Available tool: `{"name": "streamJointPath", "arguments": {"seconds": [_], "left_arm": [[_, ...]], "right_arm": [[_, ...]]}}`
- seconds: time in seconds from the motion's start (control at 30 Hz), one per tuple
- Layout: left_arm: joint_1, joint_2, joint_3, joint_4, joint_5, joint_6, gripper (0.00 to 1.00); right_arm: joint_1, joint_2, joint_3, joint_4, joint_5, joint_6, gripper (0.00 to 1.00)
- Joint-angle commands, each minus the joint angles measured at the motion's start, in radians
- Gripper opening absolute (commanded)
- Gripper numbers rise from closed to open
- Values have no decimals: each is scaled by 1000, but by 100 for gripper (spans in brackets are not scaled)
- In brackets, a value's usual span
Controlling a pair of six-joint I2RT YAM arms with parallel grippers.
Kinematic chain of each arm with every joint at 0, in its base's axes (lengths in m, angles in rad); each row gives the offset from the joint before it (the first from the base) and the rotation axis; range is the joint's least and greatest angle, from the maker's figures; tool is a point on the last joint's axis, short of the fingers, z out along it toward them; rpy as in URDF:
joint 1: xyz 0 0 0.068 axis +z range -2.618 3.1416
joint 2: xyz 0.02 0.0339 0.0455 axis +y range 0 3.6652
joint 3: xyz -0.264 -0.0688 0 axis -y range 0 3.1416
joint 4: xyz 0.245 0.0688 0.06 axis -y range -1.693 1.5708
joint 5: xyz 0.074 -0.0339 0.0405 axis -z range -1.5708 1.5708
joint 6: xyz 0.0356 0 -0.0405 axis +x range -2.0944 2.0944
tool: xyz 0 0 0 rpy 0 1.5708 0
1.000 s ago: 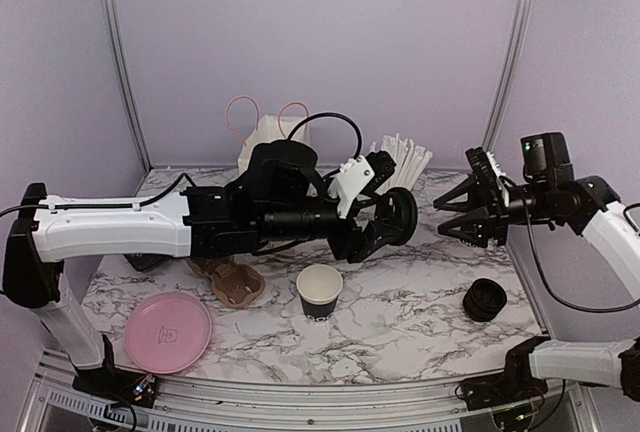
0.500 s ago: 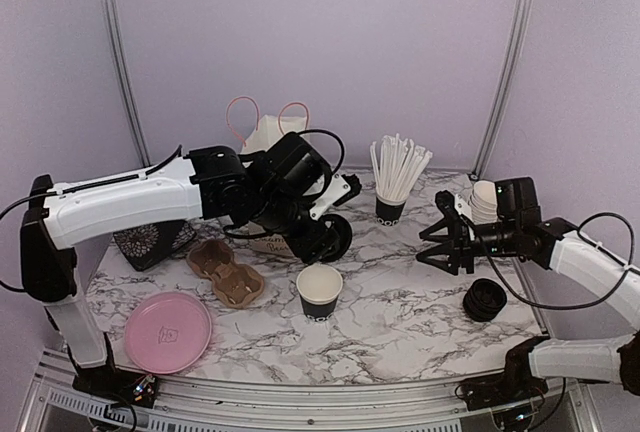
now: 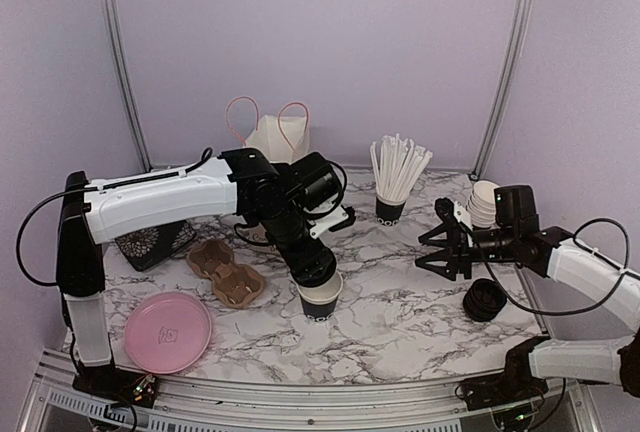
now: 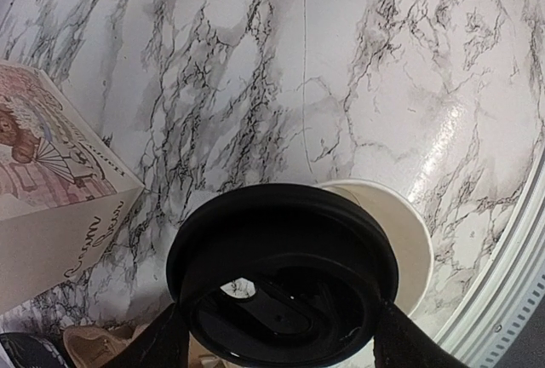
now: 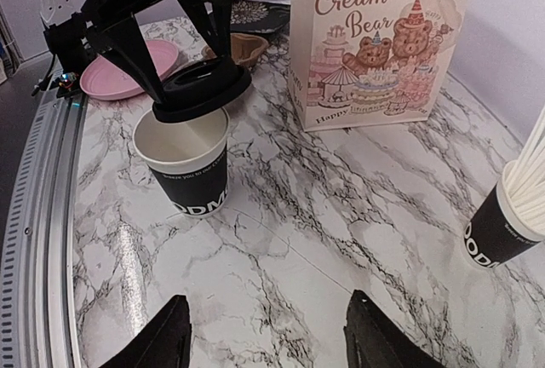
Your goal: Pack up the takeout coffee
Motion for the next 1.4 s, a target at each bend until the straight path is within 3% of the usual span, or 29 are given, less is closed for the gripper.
{"name": "streamJointPath", "arguments": {"seconds": [0.0,0.67,1.37], "left_arm": [[1,17,27,-61,40,-3,67],[-5,67,61,-66,131,0,67],[-28,29,107,-156,86,7,67]], "right_arm": [[-8,13,11,13,-8,-17,60],[-8,31,14,-8,-9,-41,60],[-7,52,26,-27,-20,-55,61]]}}
